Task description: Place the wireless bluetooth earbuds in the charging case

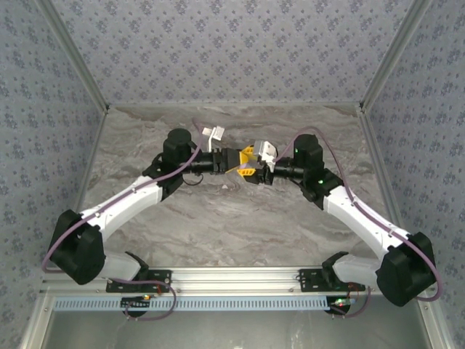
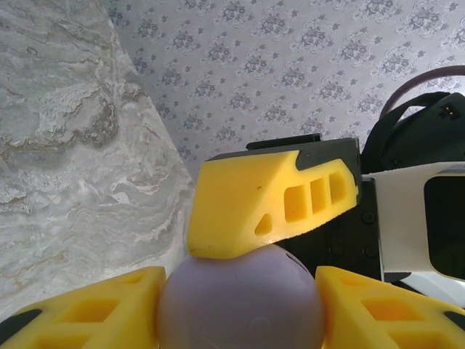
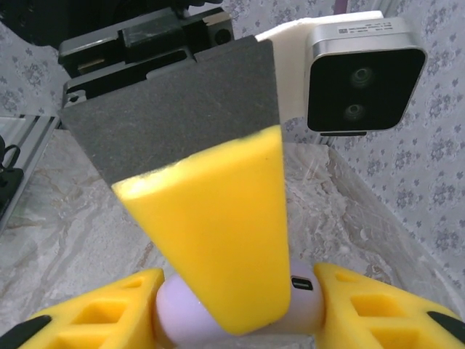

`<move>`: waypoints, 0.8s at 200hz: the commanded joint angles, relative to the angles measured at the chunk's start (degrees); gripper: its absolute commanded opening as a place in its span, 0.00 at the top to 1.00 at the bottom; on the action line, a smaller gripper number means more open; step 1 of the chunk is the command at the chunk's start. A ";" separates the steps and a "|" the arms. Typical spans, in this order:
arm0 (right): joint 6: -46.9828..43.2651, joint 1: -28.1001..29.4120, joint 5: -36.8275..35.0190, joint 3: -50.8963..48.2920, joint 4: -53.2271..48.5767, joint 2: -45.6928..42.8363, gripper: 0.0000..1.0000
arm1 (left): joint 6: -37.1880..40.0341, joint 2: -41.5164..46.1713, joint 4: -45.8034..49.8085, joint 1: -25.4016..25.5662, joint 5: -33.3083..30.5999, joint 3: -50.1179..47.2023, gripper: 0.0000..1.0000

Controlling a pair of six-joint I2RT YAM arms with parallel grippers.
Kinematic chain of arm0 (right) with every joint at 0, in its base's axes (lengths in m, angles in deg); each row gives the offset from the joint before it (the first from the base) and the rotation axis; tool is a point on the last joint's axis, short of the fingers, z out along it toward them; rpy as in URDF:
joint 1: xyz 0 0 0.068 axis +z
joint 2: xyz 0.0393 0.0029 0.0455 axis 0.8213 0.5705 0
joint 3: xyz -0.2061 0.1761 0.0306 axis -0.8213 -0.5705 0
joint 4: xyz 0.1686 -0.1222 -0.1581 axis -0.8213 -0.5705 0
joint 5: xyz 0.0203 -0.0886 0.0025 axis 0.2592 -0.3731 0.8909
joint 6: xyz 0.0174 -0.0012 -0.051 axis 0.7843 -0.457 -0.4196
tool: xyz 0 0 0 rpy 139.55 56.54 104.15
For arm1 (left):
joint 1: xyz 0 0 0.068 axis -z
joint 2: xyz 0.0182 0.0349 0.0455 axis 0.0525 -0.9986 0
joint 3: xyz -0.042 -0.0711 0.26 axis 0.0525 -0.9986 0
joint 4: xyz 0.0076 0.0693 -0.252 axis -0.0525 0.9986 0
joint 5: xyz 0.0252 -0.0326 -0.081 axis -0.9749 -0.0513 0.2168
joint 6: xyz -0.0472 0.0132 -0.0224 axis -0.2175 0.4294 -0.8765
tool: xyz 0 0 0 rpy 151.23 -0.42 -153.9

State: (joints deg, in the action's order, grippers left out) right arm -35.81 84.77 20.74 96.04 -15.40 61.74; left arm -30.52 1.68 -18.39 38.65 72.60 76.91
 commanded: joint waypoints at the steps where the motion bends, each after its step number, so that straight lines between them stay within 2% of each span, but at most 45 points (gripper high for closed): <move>1: -0.92 0.58 -0.95 1.62 -4.42 0.07 0.55 | 1.77 2.11 -0.43 0.20 0.04 1.47 0.39; 24: -0.99 0.54 -4.07 1.41 -6.85 0.15 0.55 | 5.41 3.50 4.48 0.12 -2.59 1.75 0.23; 38: -0.52 0.41 -7.04 1.42 -9.41 0.48 0.54 | 9.93 5.47 11.93 -0.28 -6.90 2.58 0.19; 60: 1.42 0.06 -12.15 2.60 -16.11 2.04 0.54 | 17.18 9.31 25.13 -1.43 -16.92 3.99 0.17; 78: 5.49 -0.55 -15.72 4.83 -23.08 4.96 0.54 | 22.18 11.58 36.66 -2.14 -28.11 5.39 0.17; 97: 10.21 -0.99 -20.53 8.96 -31.71 10.05 0.56 | 24.65 13.46 42.80 -2.82 -35.44 5.45 0.17; 132: 16.73 -0.59 -28.16 15.23 -47.04 21.65 0.57 | 26.35 15.85 46.70 -3.76 -41.55 4.04 0.17; 160: 19.35 1.13 -31.06 16.90 -52.41 28.48 0.58 | 26.80 16.75 47.62 -4.25 -43.11 3.19 0.17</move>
State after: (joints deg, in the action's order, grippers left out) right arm -21.56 84.45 -5.35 110.93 -56.03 85.96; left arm -6.15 16.89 25.37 35.06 34.04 80.70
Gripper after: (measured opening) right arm 0.476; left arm 0.825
